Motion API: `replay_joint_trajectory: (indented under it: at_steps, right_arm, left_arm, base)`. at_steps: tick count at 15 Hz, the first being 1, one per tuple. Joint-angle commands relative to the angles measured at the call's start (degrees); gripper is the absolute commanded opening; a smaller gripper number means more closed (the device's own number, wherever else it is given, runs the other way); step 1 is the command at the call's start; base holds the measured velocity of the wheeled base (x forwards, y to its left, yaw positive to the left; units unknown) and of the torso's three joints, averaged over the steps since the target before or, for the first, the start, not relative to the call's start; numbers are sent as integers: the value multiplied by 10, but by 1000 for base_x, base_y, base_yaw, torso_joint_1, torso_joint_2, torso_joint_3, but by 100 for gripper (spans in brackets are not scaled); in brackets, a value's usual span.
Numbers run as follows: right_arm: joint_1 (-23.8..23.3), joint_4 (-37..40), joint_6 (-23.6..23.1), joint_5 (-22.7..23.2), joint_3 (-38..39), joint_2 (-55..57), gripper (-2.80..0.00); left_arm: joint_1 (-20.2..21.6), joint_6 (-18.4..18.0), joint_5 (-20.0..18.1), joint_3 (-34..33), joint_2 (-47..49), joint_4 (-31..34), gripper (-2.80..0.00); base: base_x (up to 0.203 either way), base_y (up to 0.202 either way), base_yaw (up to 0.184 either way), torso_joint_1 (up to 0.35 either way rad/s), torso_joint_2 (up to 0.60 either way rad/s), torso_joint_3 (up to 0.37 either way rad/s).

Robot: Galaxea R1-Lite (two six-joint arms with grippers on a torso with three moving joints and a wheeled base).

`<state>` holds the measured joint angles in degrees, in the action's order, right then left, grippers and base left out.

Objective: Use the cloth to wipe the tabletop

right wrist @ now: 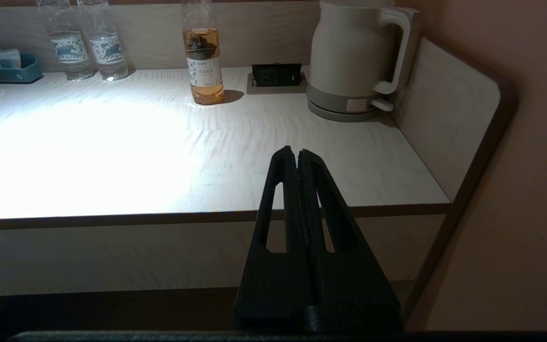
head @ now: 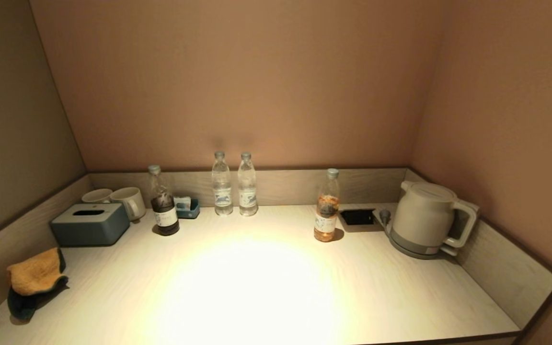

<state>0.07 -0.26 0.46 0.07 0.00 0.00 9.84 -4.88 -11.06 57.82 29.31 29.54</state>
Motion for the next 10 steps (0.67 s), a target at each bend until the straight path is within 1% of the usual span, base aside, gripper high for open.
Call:
replay_joint_trajectory:
  at_steps: [1, 2, 5, 7, 8, 9, 10]
  right_arm:
    - [0, 0, 0, 0, 0, 0, -280]
    - [0, 0, 0, 0, 0, 0, -280]
    - [0, 0, 0, 1, 0, 0, -280]
    - [0, 0, 0, 0, 0, 0, -280]
    - [0, 0, 0, 0, 0, 0, -280]
    - [0, 0, 0, 0, 0, 0, -280]
    - [0, 0, 0, 0, 0, 0, -280]
  left_arm:
    - [-53, -1, 61, -15, -54, 2, -280]
    - [-56, -2, 72, -32, -71, 2, -280]
    - [-58, -4, 75, -39, -77, 2, -280]
    - [-61, -5, 76, -93, -120, 1, -280]
    - [-63, -1, 83, -113, -133, 1, -280]
    - [-65, 8, 95, -119, -135, 0, -280]
    - [-75, 6, 95, -121, -140, -1, -280]
  base:
    - [0, 0, 0, 0, 0, 0]
    - [0, 0, 0, 0, 0, 0]
    - [0, 0, 0, 0, 0, 0]
    - [0, 0, 0, 0, 0, 0]
    - [0, 0, 0, 0, 0, 0]
    - [0, 0, 0, 0, 0, 0]
    - [0, 0, 0, 0, 0, 0]
